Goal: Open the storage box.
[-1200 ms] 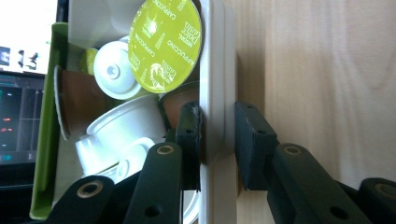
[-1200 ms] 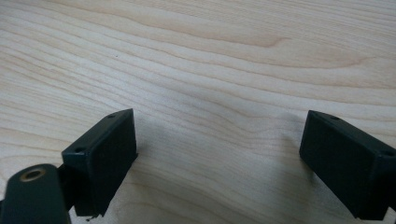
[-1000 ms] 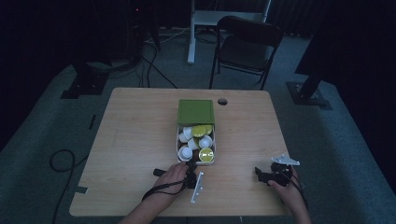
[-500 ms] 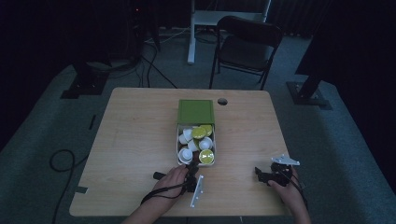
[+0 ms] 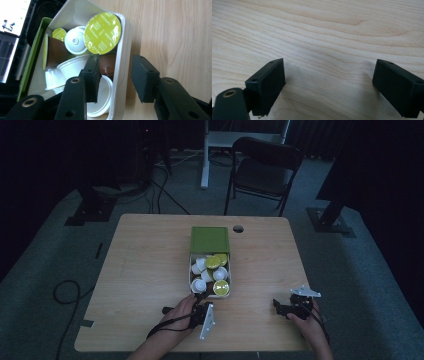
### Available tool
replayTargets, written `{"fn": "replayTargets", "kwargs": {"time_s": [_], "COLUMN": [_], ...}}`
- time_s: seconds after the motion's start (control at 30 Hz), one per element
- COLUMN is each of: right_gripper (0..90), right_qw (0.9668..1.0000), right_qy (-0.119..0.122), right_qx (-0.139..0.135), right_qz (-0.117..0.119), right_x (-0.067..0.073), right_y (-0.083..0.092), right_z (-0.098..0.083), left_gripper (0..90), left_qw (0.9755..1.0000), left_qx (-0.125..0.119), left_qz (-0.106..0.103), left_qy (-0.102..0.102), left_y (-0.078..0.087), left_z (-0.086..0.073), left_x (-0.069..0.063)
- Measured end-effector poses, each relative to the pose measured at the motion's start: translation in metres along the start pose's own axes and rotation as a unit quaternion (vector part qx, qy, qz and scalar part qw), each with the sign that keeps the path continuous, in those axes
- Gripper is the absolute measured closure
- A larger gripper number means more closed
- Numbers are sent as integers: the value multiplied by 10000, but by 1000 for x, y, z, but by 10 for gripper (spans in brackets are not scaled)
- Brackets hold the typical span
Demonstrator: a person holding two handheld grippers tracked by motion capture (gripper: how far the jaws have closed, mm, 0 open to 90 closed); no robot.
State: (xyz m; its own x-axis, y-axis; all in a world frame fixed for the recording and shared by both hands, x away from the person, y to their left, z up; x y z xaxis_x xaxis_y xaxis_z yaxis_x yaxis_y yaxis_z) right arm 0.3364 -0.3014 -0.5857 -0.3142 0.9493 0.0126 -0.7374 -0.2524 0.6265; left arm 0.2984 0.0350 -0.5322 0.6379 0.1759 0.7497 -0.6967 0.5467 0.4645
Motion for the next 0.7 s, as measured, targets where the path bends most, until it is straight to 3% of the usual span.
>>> {"fn": "replayTargets", "kwargs": {"time_s": [0.13,0.17,0.37,0.7], "right_gripper": [106,106,106,106], "right_qw": [10000,10000,10000,10000], "right_qy": [0,0,-1,-1], "right_qx": [0,0,-1,1], "right_qz": [0,0,0,1], "right_x": [0,0,0,0], "right_y": [0,0,0,0], "right_z": [0,0,0,0], "left_gripper": [435,412,375,349], "left_qw": [9992,9992,9945,9866], "left_qx": [-204,-204,-388,-511], "left_qz": [67,67,-6,-23], "left_qy": [323,323,972,1550], "left_y": [2,2,9,17], "left_z": [2,2,5,3], "left_x": [5,5,16,32]}}
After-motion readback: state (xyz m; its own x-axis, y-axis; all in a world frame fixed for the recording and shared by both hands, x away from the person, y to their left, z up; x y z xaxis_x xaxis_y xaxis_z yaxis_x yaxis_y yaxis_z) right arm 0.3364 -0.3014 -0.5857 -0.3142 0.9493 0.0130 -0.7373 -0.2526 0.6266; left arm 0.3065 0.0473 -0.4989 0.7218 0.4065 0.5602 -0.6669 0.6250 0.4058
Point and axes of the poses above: each handheld gripper's, and its own axes: y roughly backward along the jaws, z roughly out of its top, x roughly to its left, the point moved 5 cm from there along -y, roughly forward along the jaws, and after that the axes turned 5 degrees about -x, right-handed, at the moved point
